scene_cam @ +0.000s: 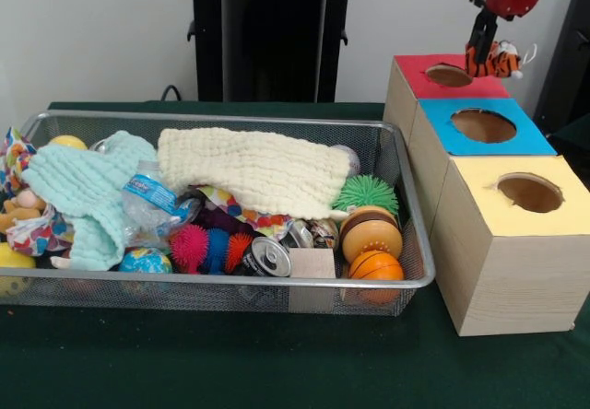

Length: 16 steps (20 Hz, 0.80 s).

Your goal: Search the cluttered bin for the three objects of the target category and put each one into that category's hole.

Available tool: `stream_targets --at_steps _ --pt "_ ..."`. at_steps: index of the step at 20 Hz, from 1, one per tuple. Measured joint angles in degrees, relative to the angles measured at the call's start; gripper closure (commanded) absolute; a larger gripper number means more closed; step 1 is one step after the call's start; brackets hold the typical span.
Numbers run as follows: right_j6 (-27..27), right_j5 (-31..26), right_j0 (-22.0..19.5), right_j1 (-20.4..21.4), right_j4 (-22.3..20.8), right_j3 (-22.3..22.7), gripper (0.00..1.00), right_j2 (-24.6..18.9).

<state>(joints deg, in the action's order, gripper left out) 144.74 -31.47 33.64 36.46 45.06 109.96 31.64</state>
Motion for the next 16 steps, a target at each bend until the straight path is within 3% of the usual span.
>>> stream_targets --at_steps 8,16 --pt "0.0 5.8 -1.3 1.4 2.0 5.1 1.0 -1.0" --pt "0.0 14.6 -6.3 2.7 3.6 10.4 1.0 -5.9"
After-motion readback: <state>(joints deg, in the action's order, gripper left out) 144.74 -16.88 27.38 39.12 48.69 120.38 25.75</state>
